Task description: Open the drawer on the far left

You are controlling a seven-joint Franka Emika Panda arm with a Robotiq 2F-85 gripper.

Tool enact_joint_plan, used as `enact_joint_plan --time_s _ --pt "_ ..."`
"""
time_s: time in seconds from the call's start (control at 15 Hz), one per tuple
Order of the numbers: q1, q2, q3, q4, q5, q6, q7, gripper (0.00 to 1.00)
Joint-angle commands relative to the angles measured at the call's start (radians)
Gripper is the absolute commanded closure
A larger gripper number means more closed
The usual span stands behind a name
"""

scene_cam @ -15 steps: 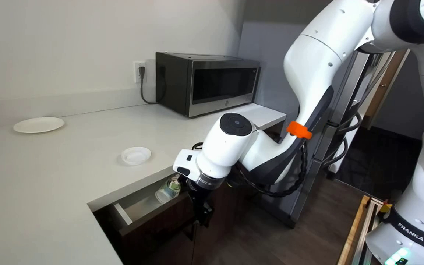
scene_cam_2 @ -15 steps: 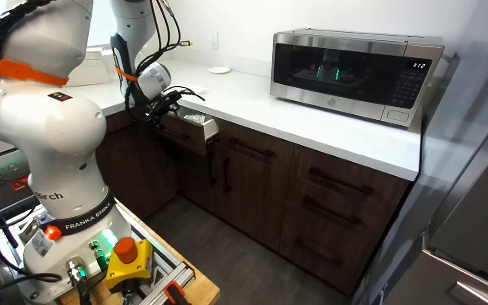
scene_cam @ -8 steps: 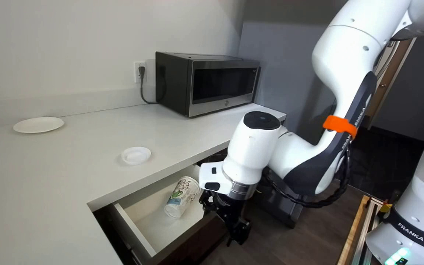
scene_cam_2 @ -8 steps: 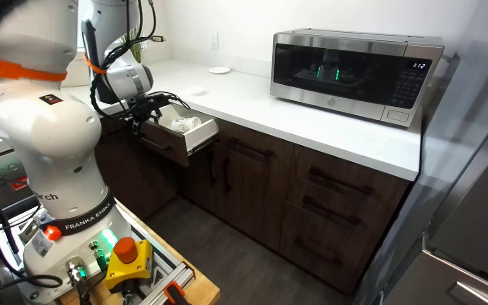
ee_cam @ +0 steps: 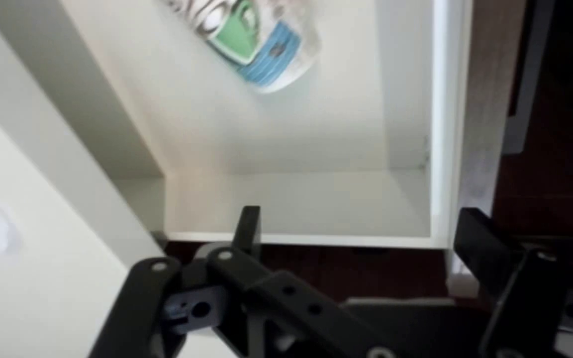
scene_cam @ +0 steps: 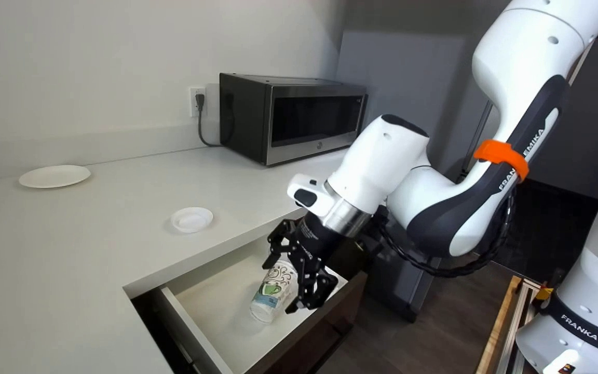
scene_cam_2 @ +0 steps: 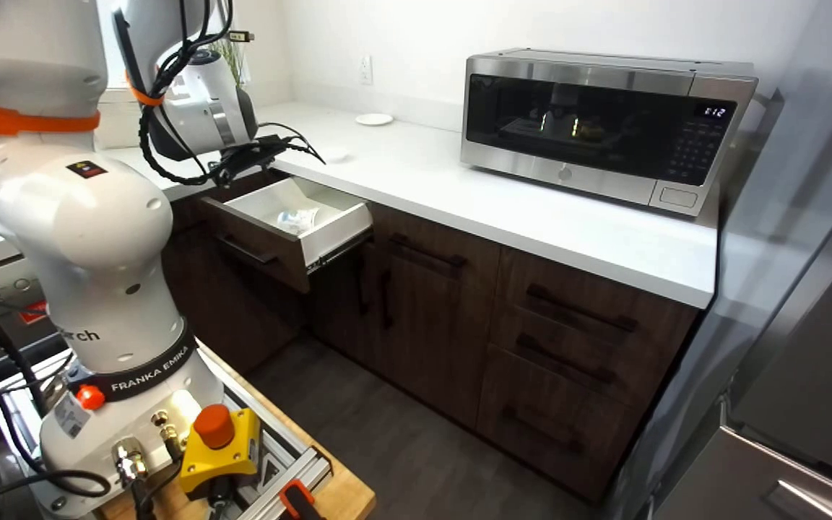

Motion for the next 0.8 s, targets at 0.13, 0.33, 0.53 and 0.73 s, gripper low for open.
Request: enact_joint_plan --time_s 0.13,0.33,0.53,0.73 --pt "0.086 -0.119 -0.163 0.009 -0.016 0.036 0.071 0.00" --pt "0.102 -0.227 -0.252 -0.045 -0.007 0.077 0.163 0.00" --pt "0.057 -0.367 -0.292 -0.114 -0.027 0.086 0.264 0.00" --pt "0.046 -0.326 -0.284 -0.059 -0.007 0.070 0.222 0.00"
